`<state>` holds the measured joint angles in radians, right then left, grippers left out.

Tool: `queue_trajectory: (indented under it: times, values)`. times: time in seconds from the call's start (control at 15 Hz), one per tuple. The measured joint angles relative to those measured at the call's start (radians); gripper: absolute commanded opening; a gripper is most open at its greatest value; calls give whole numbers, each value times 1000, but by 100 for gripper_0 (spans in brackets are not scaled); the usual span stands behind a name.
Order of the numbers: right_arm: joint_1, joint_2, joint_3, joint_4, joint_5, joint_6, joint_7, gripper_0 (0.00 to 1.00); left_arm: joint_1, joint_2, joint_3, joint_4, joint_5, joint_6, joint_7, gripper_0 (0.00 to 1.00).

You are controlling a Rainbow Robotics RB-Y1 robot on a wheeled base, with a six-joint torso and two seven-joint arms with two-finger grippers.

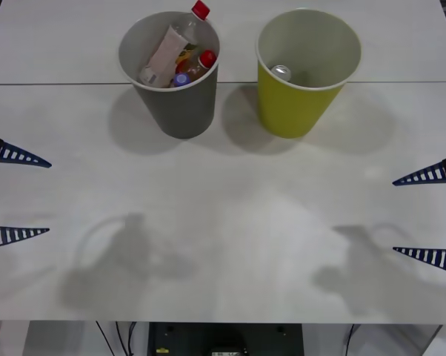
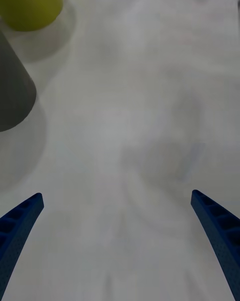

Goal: Put the can into the green bin and the plastic bottle into the gray bin

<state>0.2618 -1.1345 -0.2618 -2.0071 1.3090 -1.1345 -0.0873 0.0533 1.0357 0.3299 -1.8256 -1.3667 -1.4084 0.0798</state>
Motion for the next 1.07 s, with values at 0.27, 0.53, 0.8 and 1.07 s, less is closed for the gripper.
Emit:
queue_trajectory:
  times: [0.27,0.53,0.8,1.07]
  values:
    - [0,0,0,0,0,0,0,100,56,0,5,0,34,22,-35,100]
    - [0,0,0,0,0,0,0,100,109,-35,21,-1,41,41,-103,100]
    - [0,0,0,0,0,0,0,100,125,-48,23,-5,36,42,-110,100]
    - [0,0,0,0,0,0,0,100,125,-48,23,-6,23,42,-110,100]
